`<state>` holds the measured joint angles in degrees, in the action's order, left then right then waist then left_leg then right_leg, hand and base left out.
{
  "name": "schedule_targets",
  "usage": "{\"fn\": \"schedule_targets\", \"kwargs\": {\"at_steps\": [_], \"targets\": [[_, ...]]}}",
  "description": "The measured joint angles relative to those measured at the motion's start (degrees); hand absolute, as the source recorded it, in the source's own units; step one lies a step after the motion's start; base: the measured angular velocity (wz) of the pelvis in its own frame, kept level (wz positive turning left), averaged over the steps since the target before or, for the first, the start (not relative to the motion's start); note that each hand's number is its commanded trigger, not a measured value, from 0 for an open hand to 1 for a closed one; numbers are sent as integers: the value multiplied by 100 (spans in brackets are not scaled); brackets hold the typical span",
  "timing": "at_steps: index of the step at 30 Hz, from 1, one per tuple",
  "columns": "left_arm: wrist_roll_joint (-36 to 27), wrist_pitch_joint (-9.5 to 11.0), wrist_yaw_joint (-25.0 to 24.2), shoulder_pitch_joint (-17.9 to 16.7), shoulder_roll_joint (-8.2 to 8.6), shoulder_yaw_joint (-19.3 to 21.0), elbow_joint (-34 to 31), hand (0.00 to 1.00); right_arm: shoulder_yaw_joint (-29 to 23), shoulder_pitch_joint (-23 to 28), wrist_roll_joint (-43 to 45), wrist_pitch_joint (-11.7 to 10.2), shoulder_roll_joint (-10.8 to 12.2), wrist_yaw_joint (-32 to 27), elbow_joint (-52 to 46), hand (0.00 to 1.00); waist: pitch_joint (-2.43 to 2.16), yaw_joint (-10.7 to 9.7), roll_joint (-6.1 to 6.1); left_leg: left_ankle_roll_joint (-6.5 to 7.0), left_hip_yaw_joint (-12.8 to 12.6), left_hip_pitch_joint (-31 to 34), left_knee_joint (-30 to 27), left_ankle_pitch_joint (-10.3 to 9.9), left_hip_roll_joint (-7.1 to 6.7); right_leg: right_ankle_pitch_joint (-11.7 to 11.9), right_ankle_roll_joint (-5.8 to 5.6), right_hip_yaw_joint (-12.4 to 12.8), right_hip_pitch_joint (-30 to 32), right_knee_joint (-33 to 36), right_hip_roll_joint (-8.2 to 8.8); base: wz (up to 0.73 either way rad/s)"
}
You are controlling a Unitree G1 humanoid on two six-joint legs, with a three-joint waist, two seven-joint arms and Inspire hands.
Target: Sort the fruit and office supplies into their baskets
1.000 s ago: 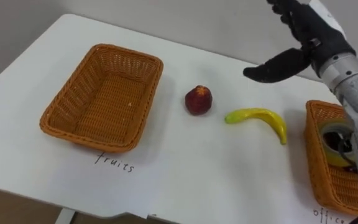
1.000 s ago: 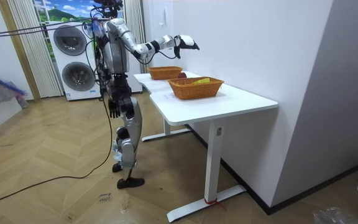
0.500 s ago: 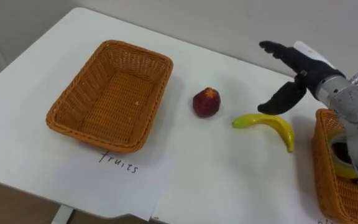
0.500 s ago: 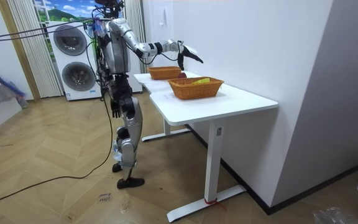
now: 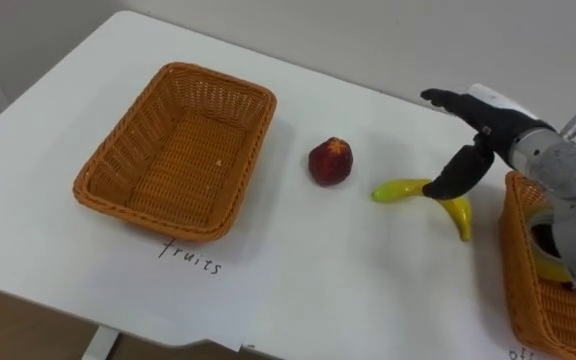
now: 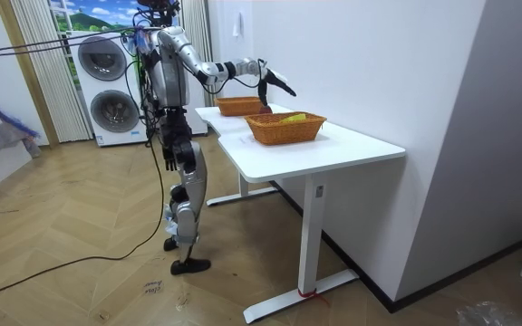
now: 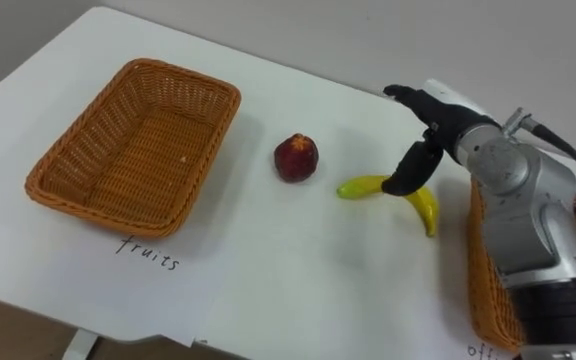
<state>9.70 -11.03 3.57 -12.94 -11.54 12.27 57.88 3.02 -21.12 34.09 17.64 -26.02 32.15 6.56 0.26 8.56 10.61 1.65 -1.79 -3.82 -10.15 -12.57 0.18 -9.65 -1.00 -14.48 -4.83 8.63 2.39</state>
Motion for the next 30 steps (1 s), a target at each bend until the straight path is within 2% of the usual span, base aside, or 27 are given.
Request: {"fn": "schedule_targets", "kwargs": {"at_steps": [15,24,27,30], "targets": [[-2,12,35,39,-2,-1,-4,0,29,0,220,13,-1,193,10,0,10,17,13,0,-17,122,-49,0,-3,1,1,7,97,18,7,0],[10,38,249,-43,-34,4,-72,0,237,4,1340,126,-1,29,261,0,38,266,23,0,-28,98,-27,0,-3,1,1,13,85,17,4,-2],[11,19,254,-106,-56,21,-184,0,270,9,1374,131,-1,-40,359,0,59,349,0,0,-26,124,-46,-1,-1,1,1,-8,101,19,6,2],[6,8,253,-102,-66,12,-208,0,373,25,1373,242,-1,-47,569,0,67,445,-12,0,15,167,-47,-2,0,2,3,-51,112,20,6,5]]}}
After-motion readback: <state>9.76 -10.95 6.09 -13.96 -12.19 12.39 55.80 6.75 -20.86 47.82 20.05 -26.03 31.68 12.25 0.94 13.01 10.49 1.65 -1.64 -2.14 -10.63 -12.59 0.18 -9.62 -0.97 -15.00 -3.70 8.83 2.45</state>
